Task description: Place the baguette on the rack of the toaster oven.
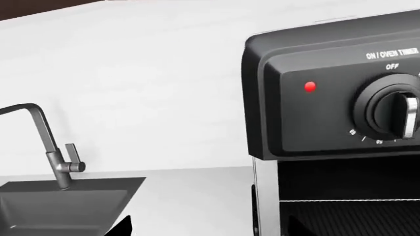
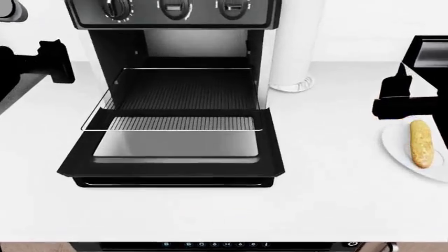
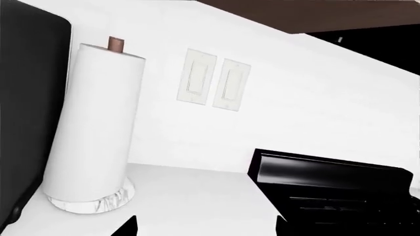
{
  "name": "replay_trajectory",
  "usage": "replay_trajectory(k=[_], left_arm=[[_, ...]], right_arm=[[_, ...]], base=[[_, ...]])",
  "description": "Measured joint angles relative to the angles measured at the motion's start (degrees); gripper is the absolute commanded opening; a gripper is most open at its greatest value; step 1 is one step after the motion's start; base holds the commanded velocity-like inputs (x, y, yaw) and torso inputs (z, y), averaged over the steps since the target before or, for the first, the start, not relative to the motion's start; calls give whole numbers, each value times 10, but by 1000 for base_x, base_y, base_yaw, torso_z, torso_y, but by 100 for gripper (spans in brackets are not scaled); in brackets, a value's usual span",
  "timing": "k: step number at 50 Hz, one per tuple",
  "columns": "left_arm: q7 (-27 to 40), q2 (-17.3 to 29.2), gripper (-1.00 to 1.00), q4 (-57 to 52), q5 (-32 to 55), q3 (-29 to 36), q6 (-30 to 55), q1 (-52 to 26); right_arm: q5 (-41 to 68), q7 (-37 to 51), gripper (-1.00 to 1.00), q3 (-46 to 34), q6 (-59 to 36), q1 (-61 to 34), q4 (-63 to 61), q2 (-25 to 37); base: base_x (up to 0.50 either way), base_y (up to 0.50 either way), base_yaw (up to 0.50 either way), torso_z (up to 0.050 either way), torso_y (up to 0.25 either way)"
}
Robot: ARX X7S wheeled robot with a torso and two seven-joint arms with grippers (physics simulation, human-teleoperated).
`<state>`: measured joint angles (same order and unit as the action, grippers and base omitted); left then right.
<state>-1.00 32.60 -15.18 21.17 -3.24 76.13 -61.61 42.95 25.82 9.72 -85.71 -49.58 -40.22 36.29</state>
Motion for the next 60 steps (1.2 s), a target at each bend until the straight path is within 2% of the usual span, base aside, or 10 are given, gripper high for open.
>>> replay_trajectory(k=[17, 36, 60], left_arm=[[-3, 17, 100, 4, 0, 6, 0, 2], [-4, 24, 100, 15, -2, 14, -10, 11], [-3, 38, 100, 10, 1, 8, -9, 32]], right_arm=[[19, 18, 100, 12, -10, 16, -2, 12], [26, 24, 100, 6, 15, 34, 7, 22], [40, 78, 100, 29, -20, 73, 70, 16]], base=[[59, 0, 0, 0, 0], [210, 0, 0, 0, 1], [0, 0, 0, 0, 0]])
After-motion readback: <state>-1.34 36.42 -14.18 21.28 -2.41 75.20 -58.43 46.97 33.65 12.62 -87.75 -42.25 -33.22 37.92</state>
